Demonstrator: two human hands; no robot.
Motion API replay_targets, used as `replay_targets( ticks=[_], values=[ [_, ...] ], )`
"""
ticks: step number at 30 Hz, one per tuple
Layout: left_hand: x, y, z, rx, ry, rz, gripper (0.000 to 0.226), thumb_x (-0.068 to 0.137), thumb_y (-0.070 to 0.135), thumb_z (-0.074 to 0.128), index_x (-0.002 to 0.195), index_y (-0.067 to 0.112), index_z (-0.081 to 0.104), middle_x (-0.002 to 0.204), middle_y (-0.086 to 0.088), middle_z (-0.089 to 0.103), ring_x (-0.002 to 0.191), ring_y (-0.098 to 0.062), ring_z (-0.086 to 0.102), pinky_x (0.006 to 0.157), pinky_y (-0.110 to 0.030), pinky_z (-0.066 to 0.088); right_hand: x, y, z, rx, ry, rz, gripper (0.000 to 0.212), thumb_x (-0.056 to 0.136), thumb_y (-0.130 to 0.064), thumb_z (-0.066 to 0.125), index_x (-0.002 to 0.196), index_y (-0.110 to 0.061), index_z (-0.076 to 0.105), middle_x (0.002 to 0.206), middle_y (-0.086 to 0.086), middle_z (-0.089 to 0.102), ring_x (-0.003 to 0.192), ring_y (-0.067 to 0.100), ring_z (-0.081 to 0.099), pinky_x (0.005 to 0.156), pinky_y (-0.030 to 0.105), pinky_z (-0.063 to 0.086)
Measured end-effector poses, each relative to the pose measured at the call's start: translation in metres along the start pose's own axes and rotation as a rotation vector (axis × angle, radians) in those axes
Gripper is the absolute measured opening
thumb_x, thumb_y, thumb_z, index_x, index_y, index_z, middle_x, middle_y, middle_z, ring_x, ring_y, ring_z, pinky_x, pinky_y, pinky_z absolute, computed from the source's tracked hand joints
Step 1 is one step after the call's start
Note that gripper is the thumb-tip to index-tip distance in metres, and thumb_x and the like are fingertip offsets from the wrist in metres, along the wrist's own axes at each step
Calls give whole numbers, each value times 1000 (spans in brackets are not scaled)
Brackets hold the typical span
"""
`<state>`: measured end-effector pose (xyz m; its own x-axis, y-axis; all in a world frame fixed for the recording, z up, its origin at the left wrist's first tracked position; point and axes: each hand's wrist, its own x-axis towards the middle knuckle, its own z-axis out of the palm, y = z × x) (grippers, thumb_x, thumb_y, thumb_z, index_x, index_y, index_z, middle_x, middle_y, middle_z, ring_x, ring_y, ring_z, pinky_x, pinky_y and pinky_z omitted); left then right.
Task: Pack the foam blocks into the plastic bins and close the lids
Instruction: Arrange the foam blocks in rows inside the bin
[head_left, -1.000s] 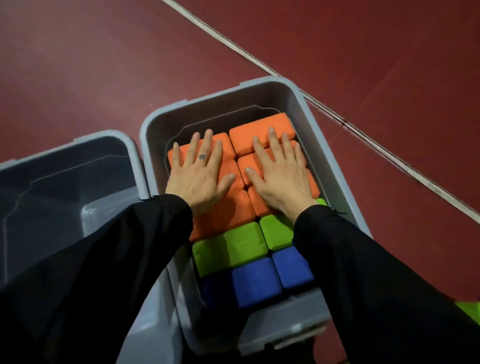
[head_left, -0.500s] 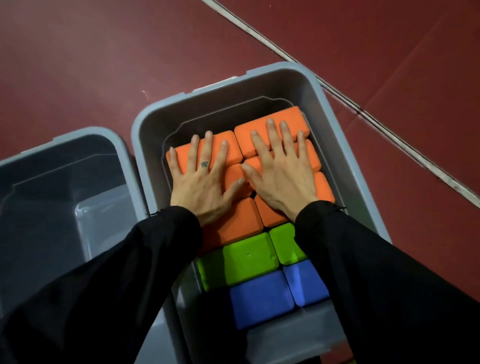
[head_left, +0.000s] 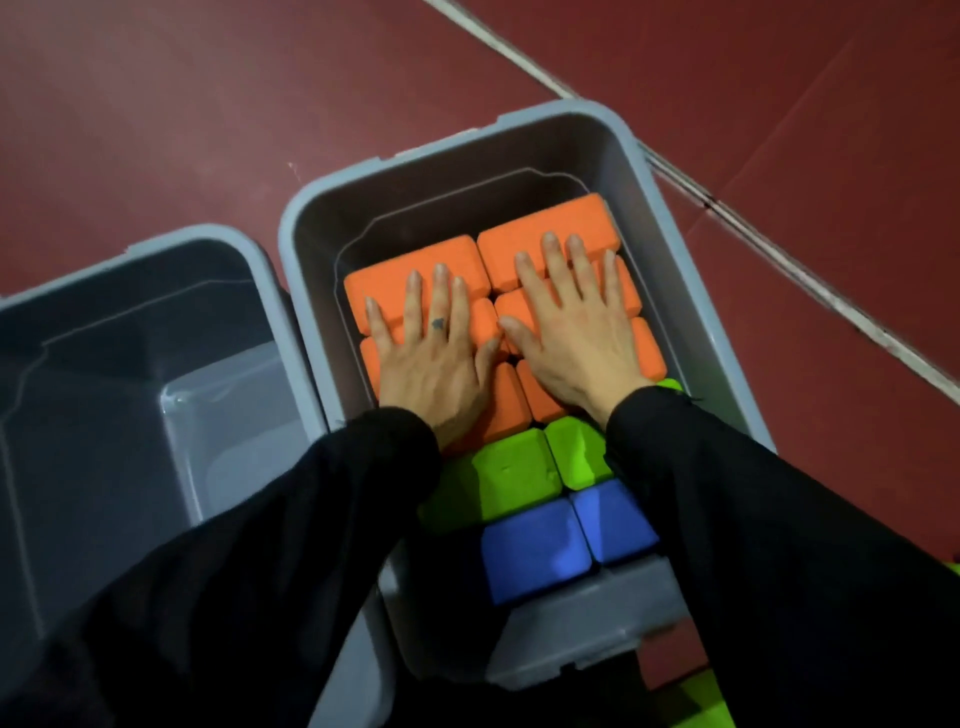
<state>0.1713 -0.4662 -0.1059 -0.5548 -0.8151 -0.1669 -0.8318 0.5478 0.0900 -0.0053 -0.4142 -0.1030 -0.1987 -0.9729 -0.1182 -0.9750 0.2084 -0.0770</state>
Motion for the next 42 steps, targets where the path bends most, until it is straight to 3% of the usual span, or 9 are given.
replay_targets(
  ticks=[4,9,19,28,32,34,36,39,42],
  values=[
    [-24,8,5,-5,20,24,74,101,62,25,161,19,18,169,-9,8,156,-35,3,117,-70,1,-36,10,-13,102,72,19,70,103,-63,29,162,-25,24,170,15,14,157,36,9,125,58,6],
    [-34,19,12,29,36,35,70,103,58,25,160,18,19,169,-12,6,155,-37,2,116,-71,1,-78,4,10,-23,-48,3,73,101,-69,22,163,-33,11,171,15,4,158,34,5,124,59,7],
    [-54,23,7,39,-17,138,68,103,50,24,162,17,13,169,-11,-3,156,-32,-5,118,-69,0,-99,1,4,9,-94,-31,77,100,-71,26,163,-29,13,171,13,1,158,34,2,125,58,7],
    [-59,17,6,111,-216,219,75,97,50,12,160,12,-4,168,-10,-10,155,-30,-12,119,-65,-4,-90,1,4,6,-200,-83,89,91,-83,5,163,-31,0,171,11,-11,157,33,-10,124,60,-1],
    [-51,26,-9,159,-357,170,75,97,52,10,159,17,-15,166,-6,-23,153,-29,-21,119,-65,-8,-92,-5,-6,-2,-216,-65,83,96,-77,13,164,-29,10,171,14,-1,157,36,-1,123,62,6],
    [-47,31,-23,126,-464,152,74,101,49,19,159,20,-16,165,-4,-27,152,-27,-23,120,-63,-7,-94,-15,-20,50,-158,-15,75,99,-66,25,161,-23,25,170,14,12,156,37,8,123,62,10],
    [-49,30,-39,64,-446,163,72,101,43,30,161,22,-5,168,-6,-17,155,-30,-12,122,-60,4,-97,-28,-29,157,-47,-35,62,100,-47,39,152,-15,43,164,13,30,153,35,23,122,57,20],
    [-66,15,-63,164,-286,203,52,98,38,41,145,16,40,155,-15,33,136,-36,38,107,-48,39,-101,-42,-31,275,-25,-264,49,91,-21,55,138,-6,58,149,13,52,134,33,50,111,48,42],
    [-82,2,-68,248,-399,242,41,94,28,49,134,15,48,140,-11,44,122,-31,47,97,-41,44,-102,-45,-33,237,-159,-374,40,89,-16,60,127,-4,65,140,14,60,127,34,57,106,47,47]
  ],
)
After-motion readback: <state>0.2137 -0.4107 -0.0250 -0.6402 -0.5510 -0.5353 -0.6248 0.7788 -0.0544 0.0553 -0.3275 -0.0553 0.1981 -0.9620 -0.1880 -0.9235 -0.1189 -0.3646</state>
